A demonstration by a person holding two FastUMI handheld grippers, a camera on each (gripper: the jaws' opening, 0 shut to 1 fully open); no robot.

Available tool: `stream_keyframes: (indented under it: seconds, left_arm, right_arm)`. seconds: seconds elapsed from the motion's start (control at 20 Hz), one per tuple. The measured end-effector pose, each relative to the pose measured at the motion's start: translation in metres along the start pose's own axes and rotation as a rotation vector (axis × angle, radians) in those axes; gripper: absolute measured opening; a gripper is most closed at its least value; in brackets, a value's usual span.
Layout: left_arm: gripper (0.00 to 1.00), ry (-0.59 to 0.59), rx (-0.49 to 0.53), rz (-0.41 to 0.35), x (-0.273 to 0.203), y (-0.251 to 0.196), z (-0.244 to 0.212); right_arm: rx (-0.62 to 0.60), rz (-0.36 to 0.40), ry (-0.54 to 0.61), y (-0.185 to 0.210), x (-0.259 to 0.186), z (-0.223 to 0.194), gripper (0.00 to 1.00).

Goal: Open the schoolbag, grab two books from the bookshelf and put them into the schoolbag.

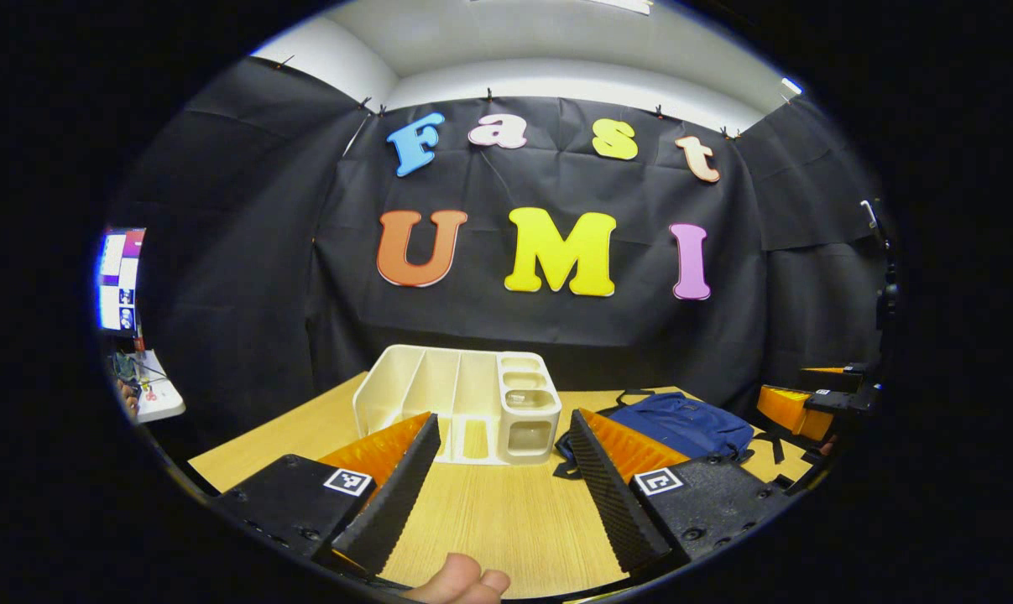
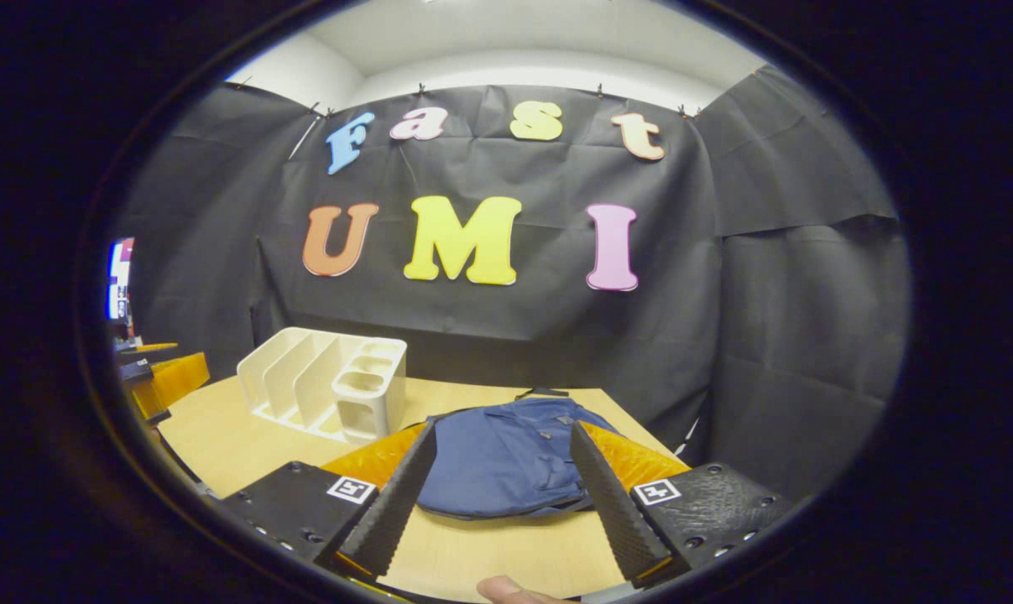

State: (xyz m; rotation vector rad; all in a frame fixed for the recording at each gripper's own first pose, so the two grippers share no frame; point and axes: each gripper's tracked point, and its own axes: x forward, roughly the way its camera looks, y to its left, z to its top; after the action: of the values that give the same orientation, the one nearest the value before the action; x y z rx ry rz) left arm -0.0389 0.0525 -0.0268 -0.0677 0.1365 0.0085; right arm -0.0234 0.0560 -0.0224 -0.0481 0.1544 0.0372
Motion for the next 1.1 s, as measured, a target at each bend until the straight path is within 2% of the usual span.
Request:
stream_keyframes:
  seconds: [0.05,0.15,0.25,0.4,0.65,0.75,0.8,0.95,1.05,1.1]
  left_arm:
    - [0.97,-0.004,0.011,0.012,-0.002,0.003,0.0]
    - [0.98,0.006,0.038,0.034,-0.001,0.008,-0.002]
    - [0.98,-0.002,0.04,0.041,-0.004,0.01,0.001]
    - [0.97,0.007,0.039,0.01,-0.004,-0.002,-0.005]
    - [0.98,0.045,0.025,-0.015,0.002,-0.013,-0.017]
    - [0.98,0.055,0.031,-0.007,0.004,-0.011,-0.019]
    - [0.98,0.059,0.031,-0.007,0.003,-0.011,-0.021]
    - [0.98,0.076,0.023,-0.007,0.006,-0.012,-0.026]
    - [0.98,0.082,0.024,-0.002,0.007,-0.01,-0.028]
    - [0.98,0.086,0.024,0.001,0.008,-0.009,-0.028]
  right_arm:
    - [-0.011,0.001,-0.009,0.002,-0.004,0.002,0.94]
    - [-0.019,0.012,-0.025,0.008,-0.012,0.002,0.98]
    - [-0.021,0.022,-0.03,0.009,-0.017,-0.001,0.98]
    - [-0.022,-0.008,-0.042,-0.004,-0.018,-0.001,0.95]
    - [-0.019,-0.018,-0.04,-0.008,-0.015,-0.007,0.98]
    - [-0.011,-0.018,-0.034,-0.009,-0.015,-0.009,0.95]
    - [-0.005,-0.017,-0.031,-0.009,-0.015,-0.01,0.98]
    - [-0.002,-0.021,-0.028,-0.011,-0.013,-0.01,0.96]
    - [0.0,-0.02,-0.032,-0.011,-0.014,-0.01,0.98]
    - [-0.001,-0.021,-0.031,-0.01,-0.014,-0.01,0.95]
